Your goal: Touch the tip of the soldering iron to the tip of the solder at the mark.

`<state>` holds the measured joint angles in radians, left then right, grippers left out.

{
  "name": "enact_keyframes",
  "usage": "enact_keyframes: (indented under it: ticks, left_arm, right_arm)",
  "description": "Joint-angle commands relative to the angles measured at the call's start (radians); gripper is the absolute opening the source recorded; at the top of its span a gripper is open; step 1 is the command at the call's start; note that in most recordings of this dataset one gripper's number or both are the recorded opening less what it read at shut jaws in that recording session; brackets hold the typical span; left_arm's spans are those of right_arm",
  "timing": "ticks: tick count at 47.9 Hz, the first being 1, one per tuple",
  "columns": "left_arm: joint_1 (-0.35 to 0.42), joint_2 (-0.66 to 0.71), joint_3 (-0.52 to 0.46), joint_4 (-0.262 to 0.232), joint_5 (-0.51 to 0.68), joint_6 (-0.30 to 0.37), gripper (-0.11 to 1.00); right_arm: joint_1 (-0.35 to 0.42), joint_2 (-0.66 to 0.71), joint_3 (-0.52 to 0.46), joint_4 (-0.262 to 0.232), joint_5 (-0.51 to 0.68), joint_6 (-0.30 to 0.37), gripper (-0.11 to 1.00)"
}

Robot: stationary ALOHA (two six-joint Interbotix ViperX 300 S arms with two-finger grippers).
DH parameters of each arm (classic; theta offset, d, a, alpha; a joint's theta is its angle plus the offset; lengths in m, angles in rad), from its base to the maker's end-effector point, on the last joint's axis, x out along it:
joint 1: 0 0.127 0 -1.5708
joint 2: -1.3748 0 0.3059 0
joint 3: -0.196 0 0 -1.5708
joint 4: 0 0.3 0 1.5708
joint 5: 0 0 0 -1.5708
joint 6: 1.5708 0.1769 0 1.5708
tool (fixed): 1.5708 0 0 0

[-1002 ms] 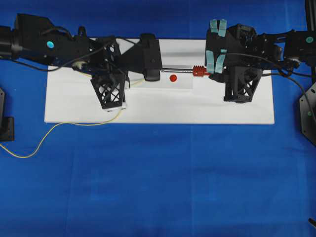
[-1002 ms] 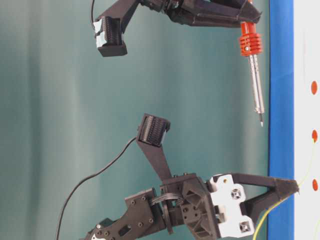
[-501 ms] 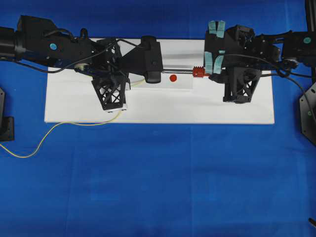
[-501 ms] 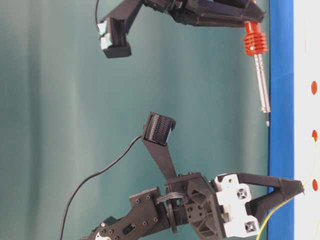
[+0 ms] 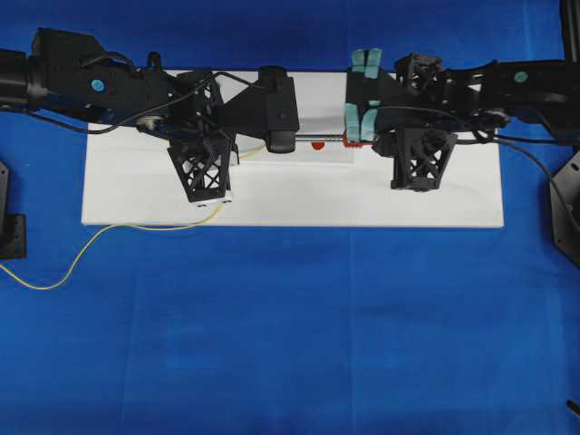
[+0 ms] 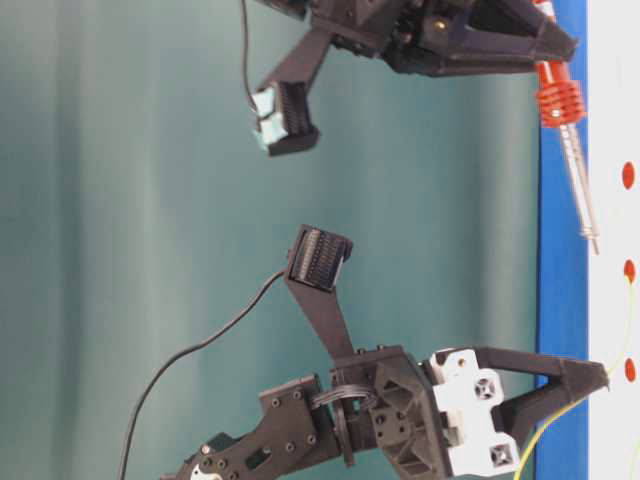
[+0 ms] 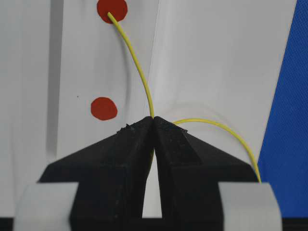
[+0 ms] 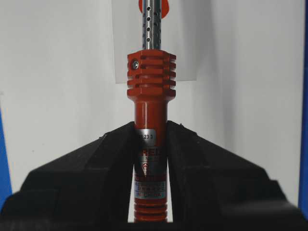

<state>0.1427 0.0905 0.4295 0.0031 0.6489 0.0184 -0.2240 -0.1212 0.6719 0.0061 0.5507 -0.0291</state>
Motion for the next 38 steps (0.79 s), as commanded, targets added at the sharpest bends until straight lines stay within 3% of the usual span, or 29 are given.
enact_keyframes:
  ticks: [1,38]
  left_arm:
    - [-0.002,-0.014,-0.025,0.002,-0.003,0.002,0.02]
    - [-0.002,-0.009,-0.040,0.002,0.025,0.006,0.02]
  right_arm:
    - [-0.002,0.005,-0.032,-0.003,-0.002,0.000,0.06]
    - [-0.002,0.051,-0.051,-0.011,0.005,0.000,0.06]
